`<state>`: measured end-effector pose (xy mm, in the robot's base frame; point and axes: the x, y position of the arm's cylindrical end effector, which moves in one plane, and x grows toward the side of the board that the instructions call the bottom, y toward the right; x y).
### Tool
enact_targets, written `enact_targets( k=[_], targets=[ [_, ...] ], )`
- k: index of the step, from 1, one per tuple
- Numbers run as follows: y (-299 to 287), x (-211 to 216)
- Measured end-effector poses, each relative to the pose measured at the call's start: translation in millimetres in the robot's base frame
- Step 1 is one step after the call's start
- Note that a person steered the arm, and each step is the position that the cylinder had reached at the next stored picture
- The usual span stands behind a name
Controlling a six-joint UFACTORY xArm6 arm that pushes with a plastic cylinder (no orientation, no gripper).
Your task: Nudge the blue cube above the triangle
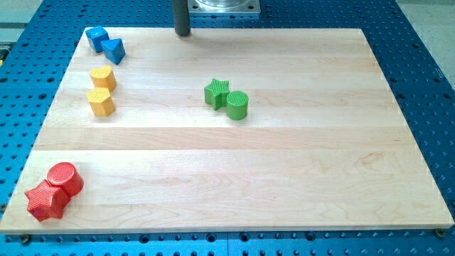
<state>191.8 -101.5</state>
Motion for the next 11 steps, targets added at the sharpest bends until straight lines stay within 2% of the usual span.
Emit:
enact_targets(
  k=[3, 5, 7, 8, 9, 11],
  targets=[
    [-93.9, 0.3],
    [-200.6, -0.1],
    [-203.5, 11.8],
    [-203.3, 50.2],
    [-200.5, 64.8],
    [-161.0, 54.3]
  ],
)
